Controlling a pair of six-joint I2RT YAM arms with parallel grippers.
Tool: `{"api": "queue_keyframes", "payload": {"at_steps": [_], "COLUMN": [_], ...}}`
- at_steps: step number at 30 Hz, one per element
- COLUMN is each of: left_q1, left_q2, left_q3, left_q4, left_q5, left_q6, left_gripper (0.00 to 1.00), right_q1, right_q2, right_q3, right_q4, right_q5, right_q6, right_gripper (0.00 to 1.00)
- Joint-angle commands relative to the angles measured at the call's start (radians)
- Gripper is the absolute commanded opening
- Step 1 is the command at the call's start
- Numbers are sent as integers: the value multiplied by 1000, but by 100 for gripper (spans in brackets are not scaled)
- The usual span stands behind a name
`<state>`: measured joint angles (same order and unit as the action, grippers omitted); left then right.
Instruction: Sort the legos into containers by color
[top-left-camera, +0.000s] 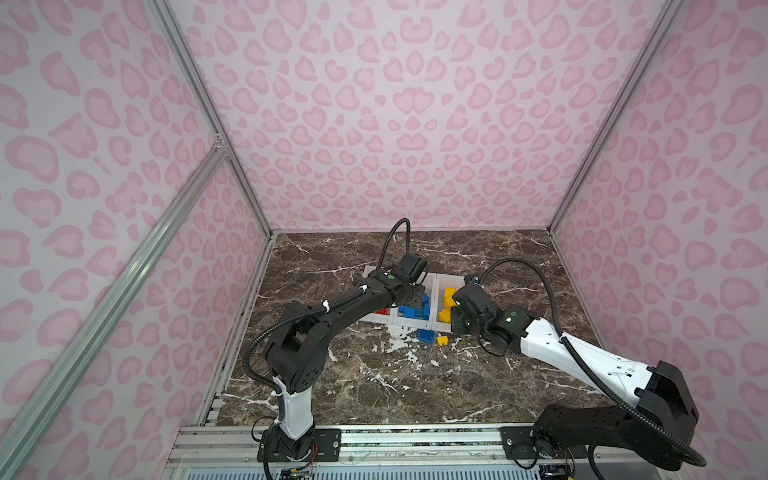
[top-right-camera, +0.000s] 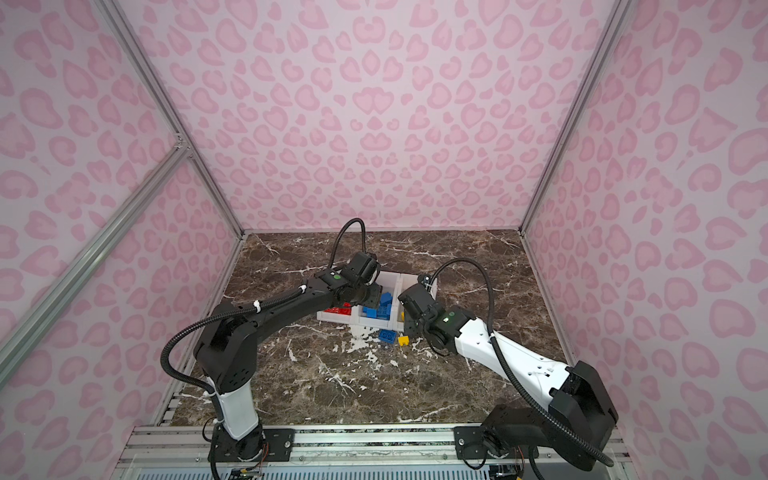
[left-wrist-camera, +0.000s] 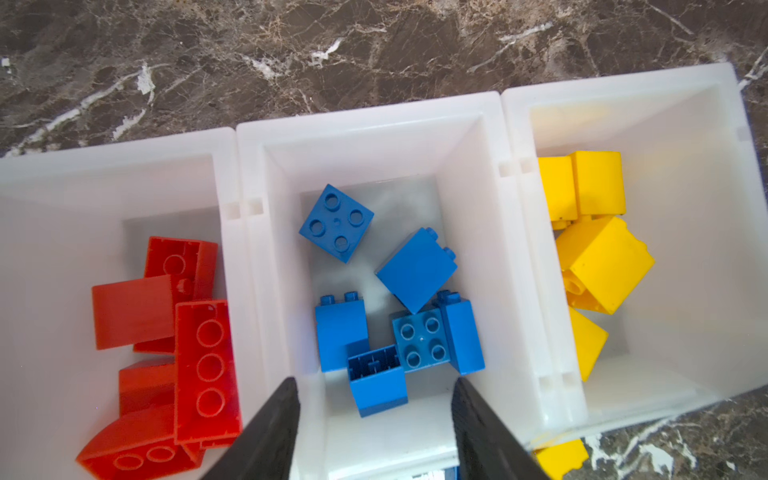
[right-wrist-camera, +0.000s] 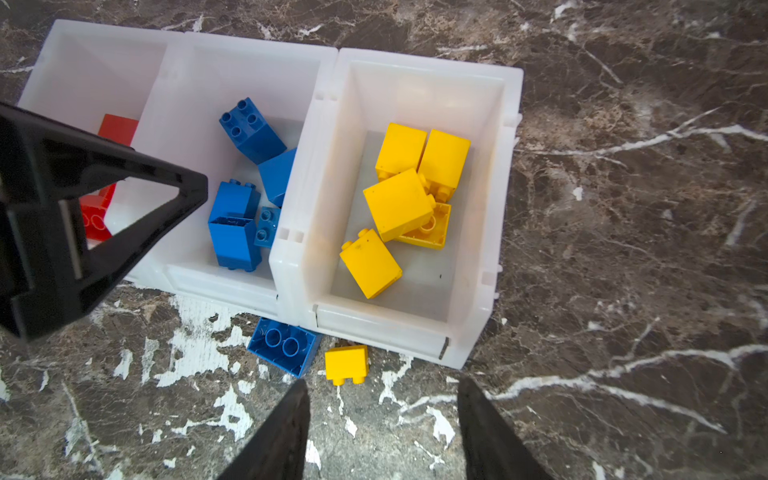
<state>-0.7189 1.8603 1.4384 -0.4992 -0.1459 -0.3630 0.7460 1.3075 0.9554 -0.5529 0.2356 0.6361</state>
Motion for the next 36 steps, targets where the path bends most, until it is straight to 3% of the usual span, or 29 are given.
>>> {"api": "queue_keyframes", "payload": {"at_steps": [1,16,30,36], "left_q1": [1,11,37,41], "left_q2": [-24,-129,-353,-441], "left_q3": [-34,-87,-302,-386], "left_q4": [17,34,50,47], "left_q5": [-9,-9,-50,-52], "left_q6": [8,-10,-55,-87], "left_gripper": [61,61,61,61], "right_q1": [1,13,82,125], "right_q2": [14,47,50,117], "right_q3": [-7,7,-121,-129], "right_q4": [-7,-4,26,87], "right_q5": [14,4,15,30], "right_q6": [8,8,86,122], "right_gripper": [58,58,57,56]}}
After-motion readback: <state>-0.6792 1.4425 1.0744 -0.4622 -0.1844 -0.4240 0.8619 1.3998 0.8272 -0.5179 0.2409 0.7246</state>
